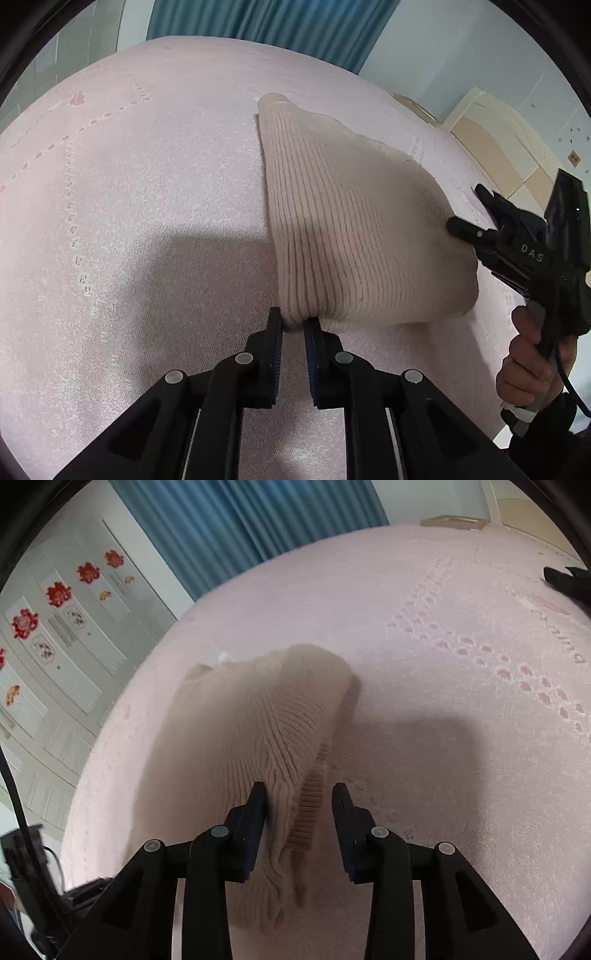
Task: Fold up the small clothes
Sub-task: 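Lay the sweater down with the right gripper while the left gripper pinches its end, then open the left gripper and withdraw from the folded sweater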
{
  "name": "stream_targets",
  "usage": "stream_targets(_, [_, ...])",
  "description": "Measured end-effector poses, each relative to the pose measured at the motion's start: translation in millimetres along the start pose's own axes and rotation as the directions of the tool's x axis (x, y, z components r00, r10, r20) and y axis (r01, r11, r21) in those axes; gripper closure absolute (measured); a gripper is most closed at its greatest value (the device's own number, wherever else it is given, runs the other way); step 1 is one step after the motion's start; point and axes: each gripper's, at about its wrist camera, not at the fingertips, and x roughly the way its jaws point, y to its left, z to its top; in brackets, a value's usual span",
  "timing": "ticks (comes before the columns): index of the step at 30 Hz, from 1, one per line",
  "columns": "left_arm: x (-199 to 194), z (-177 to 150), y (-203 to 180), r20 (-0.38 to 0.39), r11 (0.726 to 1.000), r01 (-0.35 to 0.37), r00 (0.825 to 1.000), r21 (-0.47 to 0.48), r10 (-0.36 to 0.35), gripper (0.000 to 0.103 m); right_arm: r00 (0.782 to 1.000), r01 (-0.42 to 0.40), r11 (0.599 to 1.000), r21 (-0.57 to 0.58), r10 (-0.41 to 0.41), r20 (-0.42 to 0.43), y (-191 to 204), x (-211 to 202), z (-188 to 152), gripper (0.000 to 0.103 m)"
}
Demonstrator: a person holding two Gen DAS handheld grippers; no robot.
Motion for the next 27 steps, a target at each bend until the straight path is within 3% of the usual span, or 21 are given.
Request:
stream_targets(2, [1,4,-1,-0.009,1.000,-0.003,1.000,0.000,0.003,0.091,1.000,0.001,1.000,-0.001,-0.001,0.018,5,-3,4,0.068])
stream_targets(4, [2,6,-4,-0.010,1.000,-0.003,1.000,0.013,0.003,0.091,1.000,0.001,1.000,-0.018,-0.002,-0.024,8,9,9,0.090])
stream_targets(7, [0,8,-8,0.012,0.999,0.001,1.000,0.034,-0.001,0.090,1.000,-0.008,1.000,-0.024,0.007,-0.021,4,10,11,0.092])
stream_targets(9, [-8,7,-8,0.039,0.999,0.023,0.999,0.039,-0.025,0.090,0.995,-0.088,0.996,0.008,0.088,0.036,-5,-6,13,0.093])
stream_targets(11, [-5,4,-5,0.028,0.999,0.016,0.999,0.043,-0.017,0.090,0.993,-0.106,0.994,0.031,0.104,0.058,-15,-12,9,0.093])
stream_targets(14, [8,-2,-3,-0.021,0.998,-0.021,1.000,0.053,0.022,0.090,0.997,-0.034,0.998,0.049,0.038,-0.072,-23,19,-4,0.093])
stream_targets(16, [6,-3,-1,-0.035,0.998,-0.019,0.999,0.053,0.020,0.089,0.998,-0.022,0.999,0.026,0.023,-0.050,-19,13,-5,0.088])
stream_targets(18, [1,-4,3,-0.041,0.998,-0.024,0.999,0.060,0.027,0.073,0.998,-0.044,0.998,0.033,0.045,-0.040,-13,1,4,0.080])
stream_targets(20, [-5,-7,11,-0.044,0.998,-0.015,0.999,0.054,0.017,0.058,0.999,-0.016,1.000,-0.001,0.016,0.033,-5,-14,14,0.079])
stream_targets(22, [-12,-13,23,-0.040,0.999,-0.034,0.999,0.035,0.035,0.057,0.996,0.033,0.999,-0.043,-0.029,0.080,5,-21,23,0.069])
stream_targets(27, [-27,-9,49,0.014,0.996,-0.070,0.997,-0.058,0.071,0.057,0.996,-0.010,0.998,-0.068,0.016,0.087,23,-10,40,0.069])
